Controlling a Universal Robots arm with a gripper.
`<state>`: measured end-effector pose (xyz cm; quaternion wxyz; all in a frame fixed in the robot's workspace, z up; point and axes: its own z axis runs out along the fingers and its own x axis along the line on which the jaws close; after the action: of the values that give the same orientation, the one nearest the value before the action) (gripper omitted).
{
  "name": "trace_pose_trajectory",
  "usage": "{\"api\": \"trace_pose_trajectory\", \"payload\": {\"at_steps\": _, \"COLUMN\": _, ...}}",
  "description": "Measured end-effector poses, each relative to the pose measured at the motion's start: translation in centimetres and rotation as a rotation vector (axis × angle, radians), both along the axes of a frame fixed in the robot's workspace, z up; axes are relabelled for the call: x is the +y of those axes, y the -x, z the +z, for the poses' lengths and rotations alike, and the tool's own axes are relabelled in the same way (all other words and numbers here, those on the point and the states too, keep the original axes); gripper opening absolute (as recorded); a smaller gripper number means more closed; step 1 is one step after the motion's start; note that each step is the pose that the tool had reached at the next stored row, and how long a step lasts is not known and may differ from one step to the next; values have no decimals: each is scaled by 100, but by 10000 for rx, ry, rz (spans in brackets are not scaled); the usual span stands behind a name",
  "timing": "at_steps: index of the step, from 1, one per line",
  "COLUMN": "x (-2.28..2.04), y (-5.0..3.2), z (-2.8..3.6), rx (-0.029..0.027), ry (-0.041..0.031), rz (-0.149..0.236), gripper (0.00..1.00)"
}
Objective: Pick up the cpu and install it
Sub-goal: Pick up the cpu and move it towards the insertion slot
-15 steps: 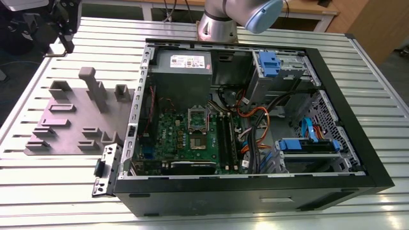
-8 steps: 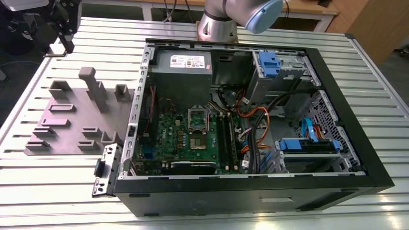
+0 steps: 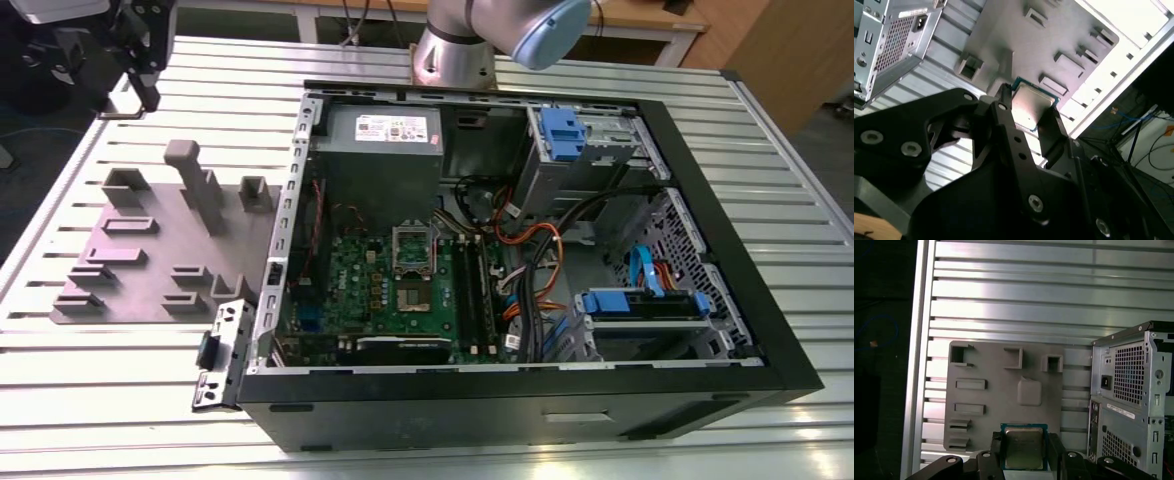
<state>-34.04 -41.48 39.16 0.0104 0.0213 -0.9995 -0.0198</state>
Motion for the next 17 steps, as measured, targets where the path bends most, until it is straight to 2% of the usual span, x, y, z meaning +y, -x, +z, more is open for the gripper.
{"api": "trace_pose_trajectory", "payload": {"at_steps": 9, "x": -3, "y": -37, "z": -1, "rx": -1, "ry": 0, "rz": -2, "gripper": 45}}
{"api": "trace_pose_trajectory", "payload": {"at_steps": 17, "x": -107, "y": -63, "z": -4, "rx": -1, "ry": -1, "rz": -1, "gripper": 45}}
